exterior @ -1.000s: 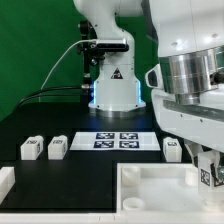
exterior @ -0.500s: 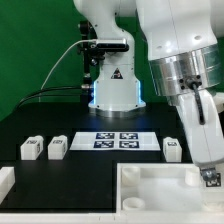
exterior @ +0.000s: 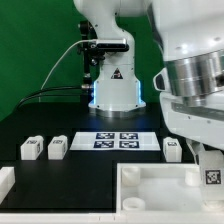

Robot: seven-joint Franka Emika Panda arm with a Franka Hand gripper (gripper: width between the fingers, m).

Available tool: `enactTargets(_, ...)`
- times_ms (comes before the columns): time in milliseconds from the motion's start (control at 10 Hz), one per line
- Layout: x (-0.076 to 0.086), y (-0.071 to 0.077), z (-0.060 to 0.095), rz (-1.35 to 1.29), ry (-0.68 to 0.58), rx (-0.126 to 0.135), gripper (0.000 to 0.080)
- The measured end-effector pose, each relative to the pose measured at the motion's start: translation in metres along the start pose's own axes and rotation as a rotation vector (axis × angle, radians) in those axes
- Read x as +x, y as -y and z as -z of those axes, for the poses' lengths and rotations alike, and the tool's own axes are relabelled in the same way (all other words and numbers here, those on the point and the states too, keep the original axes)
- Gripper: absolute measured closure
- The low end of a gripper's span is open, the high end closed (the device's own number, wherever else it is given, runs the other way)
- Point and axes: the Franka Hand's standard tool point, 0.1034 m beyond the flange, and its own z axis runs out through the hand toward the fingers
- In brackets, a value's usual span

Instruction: Assemble one leg

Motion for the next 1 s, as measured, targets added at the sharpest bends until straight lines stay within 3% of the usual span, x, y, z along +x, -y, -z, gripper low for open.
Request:
enactTargets(300, 0.006, -0.004, -0.001, 0.284, -0.004, -0.006, 0.0150)
enactTargets(500, 0.018, -0.015, 0.000, 0.548, 0.000, -0.045, 0.0150)
enactTargets(600, 0.016, -0.009, 0.002, 0.692, 0.000, -0.090, 0.0150)
enactTargets(700, 0.015, -0.007, 0.002, 0.684, -0.004, -0.083, 0.0150)
enactTargets(1000, 0.015, -0.007, 0.002, 0.591, -0.005, -0.080, 0.0509)
